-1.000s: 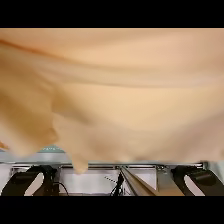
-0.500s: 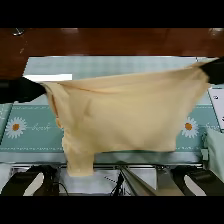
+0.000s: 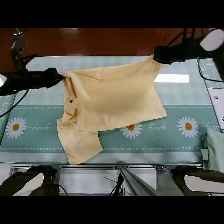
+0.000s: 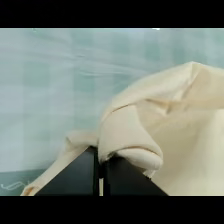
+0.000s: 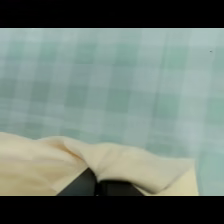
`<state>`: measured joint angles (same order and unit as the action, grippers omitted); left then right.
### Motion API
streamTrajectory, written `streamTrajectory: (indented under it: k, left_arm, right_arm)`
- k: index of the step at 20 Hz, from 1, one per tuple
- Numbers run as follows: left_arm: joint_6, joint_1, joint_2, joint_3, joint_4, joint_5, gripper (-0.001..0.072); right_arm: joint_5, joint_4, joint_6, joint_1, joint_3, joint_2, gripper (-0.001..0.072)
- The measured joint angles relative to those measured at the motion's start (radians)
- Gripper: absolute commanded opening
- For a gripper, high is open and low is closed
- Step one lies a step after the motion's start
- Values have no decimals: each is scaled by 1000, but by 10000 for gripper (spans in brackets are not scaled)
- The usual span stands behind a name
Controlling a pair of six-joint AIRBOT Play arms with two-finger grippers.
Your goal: Fold the shirts.
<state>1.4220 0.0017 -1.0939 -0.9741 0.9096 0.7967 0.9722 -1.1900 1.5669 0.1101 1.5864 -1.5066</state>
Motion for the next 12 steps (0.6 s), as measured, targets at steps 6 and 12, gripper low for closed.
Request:
streamTrajectory:
  k: [6,12]
  left_arm:
    - [-18,60,-72,-13,11,48,703]
    - [-32,348,-64,65,219,462,703]
  right_arm:
    - [75,199,28,-137,158,-191,621]
    - [339,154,-124,-358,121,-142,621]
